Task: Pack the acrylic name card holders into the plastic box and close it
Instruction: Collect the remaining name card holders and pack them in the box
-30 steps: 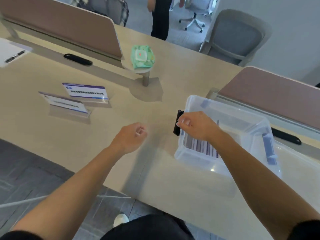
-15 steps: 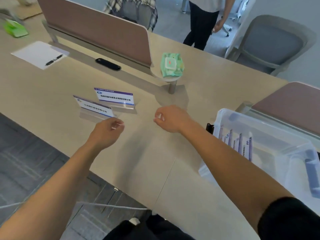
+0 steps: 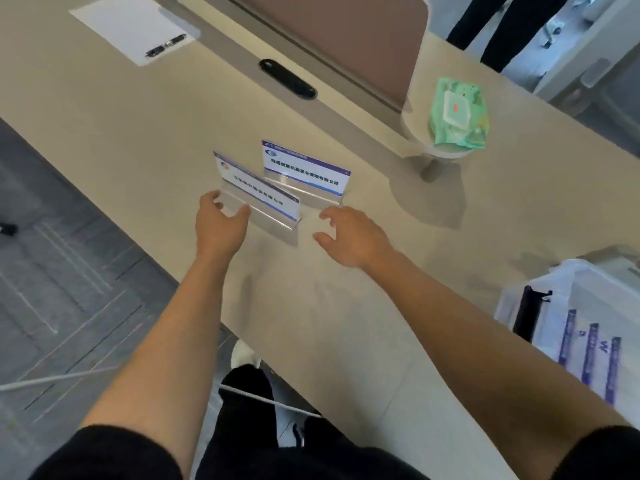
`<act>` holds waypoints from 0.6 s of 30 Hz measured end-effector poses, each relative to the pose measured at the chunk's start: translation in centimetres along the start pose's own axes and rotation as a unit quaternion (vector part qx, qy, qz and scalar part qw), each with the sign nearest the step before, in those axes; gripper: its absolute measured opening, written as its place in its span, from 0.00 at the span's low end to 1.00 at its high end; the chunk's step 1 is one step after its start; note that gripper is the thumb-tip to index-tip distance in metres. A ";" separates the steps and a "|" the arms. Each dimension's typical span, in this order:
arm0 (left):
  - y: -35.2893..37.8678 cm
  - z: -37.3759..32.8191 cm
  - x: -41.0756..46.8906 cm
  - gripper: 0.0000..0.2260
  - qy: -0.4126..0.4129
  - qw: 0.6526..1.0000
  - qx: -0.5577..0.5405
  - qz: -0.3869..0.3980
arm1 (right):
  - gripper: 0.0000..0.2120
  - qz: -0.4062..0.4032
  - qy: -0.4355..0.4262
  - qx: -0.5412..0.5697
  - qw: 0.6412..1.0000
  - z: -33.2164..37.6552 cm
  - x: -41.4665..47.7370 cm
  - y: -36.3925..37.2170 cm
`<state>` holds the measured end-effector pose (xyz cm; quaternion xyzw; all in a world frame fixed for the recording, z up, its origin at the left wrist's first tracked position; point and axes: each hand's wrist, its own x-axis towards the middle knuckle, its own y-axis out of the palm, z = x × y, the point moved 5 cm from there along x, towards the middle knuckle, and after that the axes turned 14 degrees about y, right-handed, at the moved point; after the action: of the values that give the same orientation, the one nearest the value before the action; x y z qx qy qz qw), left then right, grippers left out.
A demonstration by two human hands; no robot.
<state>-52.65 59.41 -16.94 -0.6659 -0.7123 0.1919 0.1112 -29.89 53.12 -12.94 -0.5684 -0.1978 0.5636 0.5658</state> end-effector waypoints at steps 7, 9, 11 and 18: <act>1.7 4.8 7.1 0.50 -0.034 0.994 -0.089 0.046 | 0.29 -0.009 0.078 0.032 0.996 4.0 6.8 2.7; 2.3 5.3 8.7 0.51 -0.028 0.992 -0.116 0.051 | 0.27 -0.006 0.081 0.042 0.996 4.7 8.1 3.5; 3.1 5.3 10.0 0.51 -0.024 0.985 -0.159 0.054 | 0.21 -0.008 0.081 0.035 0.996 5.2 9.2 4.0; 4.5 4.3 11.8 0.49 0.014 0.989 -0.131 0.069 | 0.10 -0.042 0.091 0.026 0.995 3.4 10.0 4.3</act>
<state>-51.43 70.76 -23.87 -0.7252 -0.6818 0.0947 0.0189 -31.71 61.97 -19.87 -0.5933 -0.1543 0.4902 0.6196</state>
